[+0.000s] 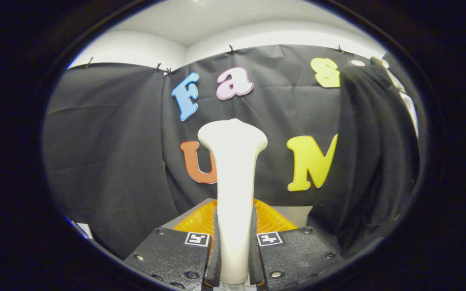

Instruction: Iron the clothes twice with a garment steamer, once on the left side and once on the right side.

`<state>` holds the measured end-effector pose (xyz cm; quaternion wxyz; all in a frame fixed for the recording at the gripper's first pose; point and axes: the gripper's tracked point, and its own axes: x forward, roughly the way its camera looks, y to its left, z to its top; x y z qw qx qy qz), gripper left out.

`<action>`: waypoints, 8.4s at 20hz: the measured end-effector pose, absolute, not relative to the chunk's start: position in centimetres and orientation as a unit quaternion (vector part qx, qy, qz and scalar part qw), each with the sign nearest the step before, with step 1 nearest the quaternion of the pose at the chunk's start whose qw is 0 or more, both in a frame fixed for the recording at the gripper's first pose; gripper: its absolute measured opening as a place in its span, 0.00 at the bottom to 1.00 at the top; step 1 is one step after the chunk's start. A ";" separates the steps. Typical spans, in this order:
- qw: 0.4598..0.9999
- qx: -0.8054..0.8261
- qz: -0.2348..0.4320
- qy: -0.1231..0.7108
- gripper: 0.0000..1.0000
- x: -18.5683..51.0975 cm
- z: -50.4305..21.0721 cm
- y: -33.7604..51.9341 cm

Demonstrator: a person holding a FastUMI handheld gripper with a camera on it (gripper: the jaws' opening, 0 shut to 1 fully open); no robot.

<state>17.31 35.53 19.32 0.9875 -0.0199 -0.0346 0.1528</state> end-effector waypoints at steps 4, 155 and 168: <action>0.989 -0.009 0.124 -0.080 0.30 12.2 22.5 29.4; 0.980 -0.007 -0.120 0.161 0.30 6.7 -9.3 -15.4; 0.976 0.013 -0.130 0.175 0.30 -2.6 -12.2 -12.1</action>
